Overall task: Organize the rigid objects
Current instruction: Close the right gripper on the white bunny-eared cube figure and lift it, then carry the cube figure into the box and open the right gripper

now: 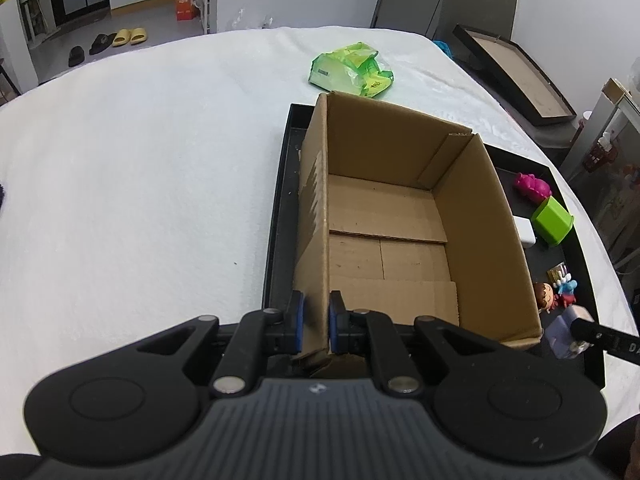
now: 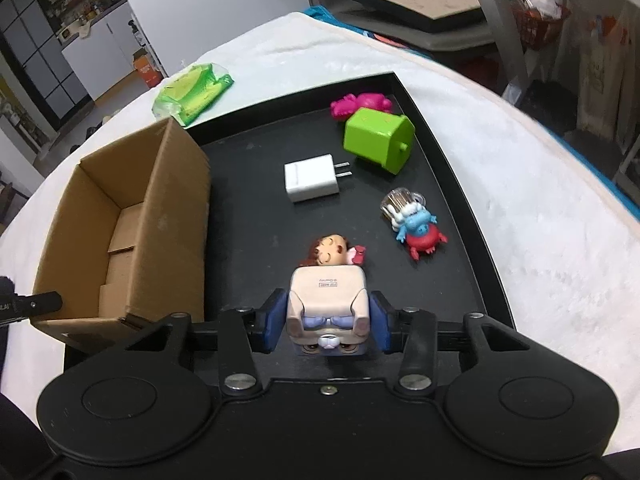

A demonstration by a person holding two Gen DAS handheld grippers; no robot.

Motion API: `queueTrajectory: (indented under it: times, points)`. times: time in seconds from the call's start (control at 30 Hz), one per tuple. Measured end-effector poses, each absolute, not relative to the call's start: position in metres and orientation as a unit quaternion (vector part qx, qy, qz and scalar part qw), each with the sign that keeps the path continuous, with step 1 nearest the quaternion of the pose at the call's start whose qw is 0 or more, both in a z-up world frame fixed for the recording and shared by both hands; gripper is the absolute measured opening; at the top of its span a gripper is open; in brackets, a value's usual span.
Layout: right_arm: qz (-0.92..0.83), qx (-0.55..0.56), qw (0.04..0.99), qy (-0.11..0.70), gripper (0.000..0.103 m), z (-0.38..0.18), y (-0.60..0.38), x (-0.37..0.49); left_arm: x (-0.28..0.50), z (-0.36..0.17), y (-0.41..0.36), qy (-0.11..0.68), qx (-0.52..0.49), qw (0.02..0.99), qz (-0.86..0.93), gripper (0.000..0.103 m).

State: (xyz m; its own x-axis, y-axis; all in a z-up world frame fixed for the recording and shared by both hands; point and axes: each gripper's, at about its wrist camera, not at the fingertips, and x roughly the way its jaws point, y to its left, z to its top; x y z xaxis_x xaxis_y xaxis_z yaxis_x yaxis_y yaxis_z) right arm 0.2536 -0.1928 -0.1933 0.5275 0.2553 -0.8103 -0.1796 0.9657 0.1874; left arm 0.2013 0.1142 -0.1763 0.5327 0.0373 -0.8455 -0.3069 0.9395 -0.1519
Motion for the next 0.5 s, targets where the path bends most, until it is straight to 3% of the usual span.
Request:
queueTrajectory:
  times: [0.5]
  points:
    - [0.152, 0.003, 0.897, 0.416, 0.043, -0.129, -0.155, 0.242, 0.197, -0.176, 0.119, 0.466, -0.157, 0.866, 0.093, 0.012]
